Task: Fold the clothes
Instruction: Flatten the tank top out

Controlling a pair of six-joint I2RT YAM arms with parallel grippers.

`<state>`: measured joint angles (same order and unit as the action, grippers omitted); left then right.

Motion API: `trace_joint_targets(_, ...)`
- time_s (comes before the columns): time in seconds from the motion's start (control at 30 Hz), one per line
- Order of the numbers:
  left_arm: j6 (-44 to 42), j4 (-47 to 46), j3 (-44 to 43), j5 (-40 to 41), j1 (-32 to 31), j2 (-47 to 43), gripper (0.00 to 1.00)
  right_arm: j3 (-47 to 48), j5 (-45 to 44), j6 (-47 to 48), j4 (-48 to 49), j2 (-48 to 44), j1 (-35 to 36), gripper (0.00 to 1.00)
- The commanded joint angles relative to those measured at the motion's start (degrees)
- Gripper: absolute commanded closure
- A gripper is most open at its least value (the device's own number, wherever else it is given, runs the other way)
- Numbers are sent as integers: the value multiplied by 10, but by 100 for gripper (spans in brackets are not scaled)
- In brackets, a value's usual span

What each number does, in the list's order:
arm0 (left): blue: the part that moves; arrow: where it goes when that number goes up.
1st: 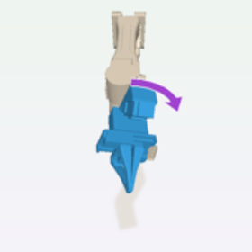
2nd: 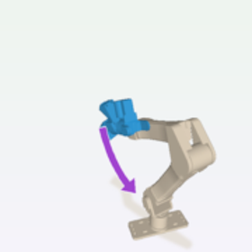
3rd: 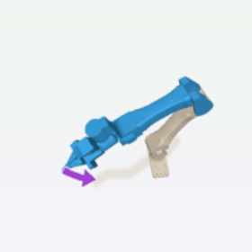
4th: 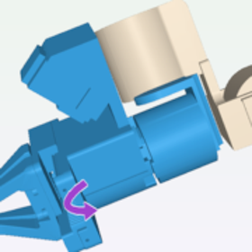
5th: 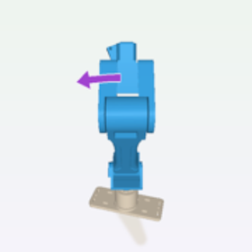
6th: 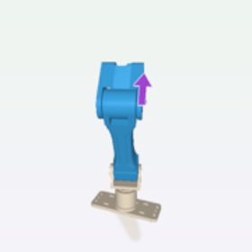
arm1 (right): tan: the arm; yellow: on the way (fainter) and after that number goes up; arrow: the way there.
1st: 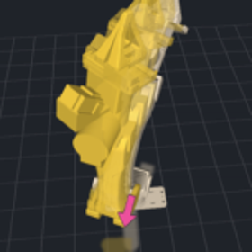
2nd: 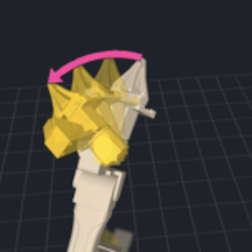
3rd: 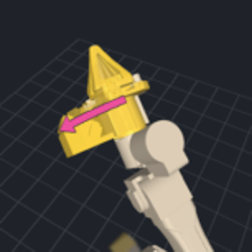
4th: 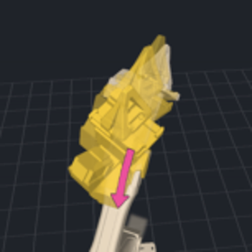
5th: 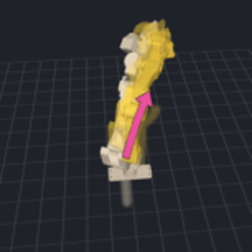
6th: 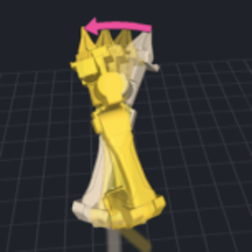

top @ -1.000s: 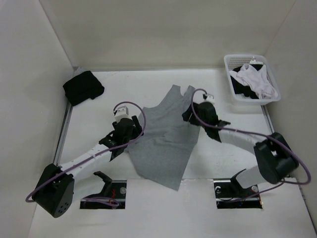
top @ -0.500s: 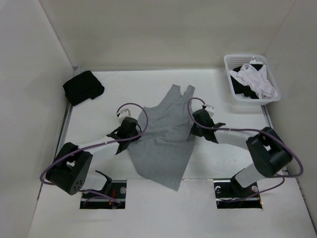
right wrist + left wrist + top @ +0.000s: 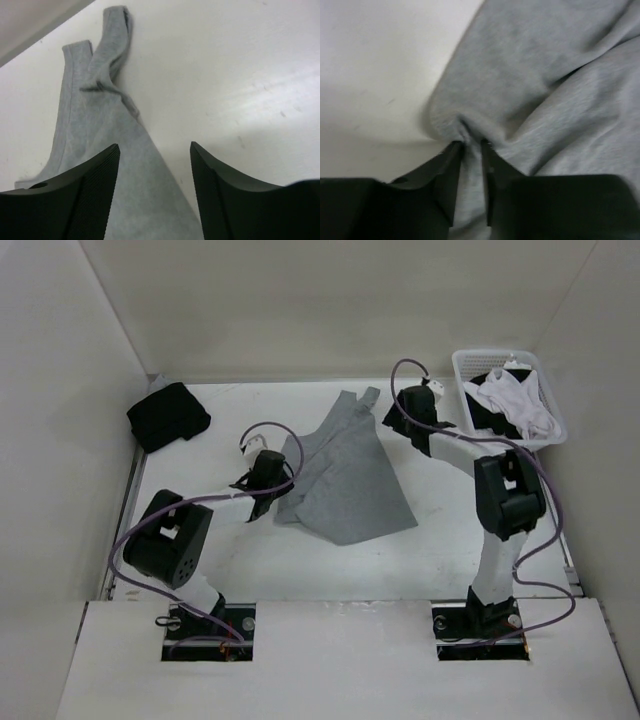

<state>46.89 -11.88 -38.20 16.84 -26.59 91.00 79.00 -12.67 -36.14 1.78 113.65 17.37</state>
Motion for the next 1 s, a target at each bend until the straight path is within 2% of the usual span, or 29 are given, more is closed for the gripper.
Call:
trace_joint_targets(0.0,0,-62,-65,-13,0,-15,68,-108,-21,5,43,-118,44,35)
trace_joint_targets(0.03,-2,-60,-51,-3,0,-40,60,-157,-31,5,62,-155,60,34)
trace_joint_targets(0.1,-3,-52,-2,17,0,-101,54,-243,-48,-7,92,-218,100,36)
trace_joint_targets(0.17,5,-31,65,35,-4,-171,57,-312,-53,-25,109,-267,141,48)
trace_joint_targets(0.27,32,40,146,38,-16,-259,65,-383,-57,-39,109,-328,201,82)
trace_joint_targets(0.3,47,68,172,39,-20,-287,66,-404,-61,-45,104,-349,219,89)
trace_joint_targets(0.33,57,80,191,36,-21,-309,65,-426,-67,-53,95,-376,236,90)
trace_joint_targets(0.4,68,86,228,21,-25,-358,58,-456,-79,-61,78,-416,256,85)
trace_joint_targets(0.47,72,79,246,0,-27,-384,51,-485,-88,-67,60,-463,273,67)
trace_joint_targets(0.53,78,73,245,-21,-27,-376,49,-508,-93,-74,50,-496,278,57)
trace_joint_targets(0.63,86,68,235,-37,-31,-321,51,-530,-95,-81,42,-533,278,51)
trace_joint_targets(0.77,101,10,233,-35,-36,-262,56,-541,-95,-83,47,-551,273,51)
trace_joint_targets(0.87,110,-42,213,-49,-41,-211,66,-545,-97,-84,50,-541,266,50)
trace_joint_targets(0.97,111,-53,174,-62,-47,-190,90,-541,-94,-85,58,-503,232,43)
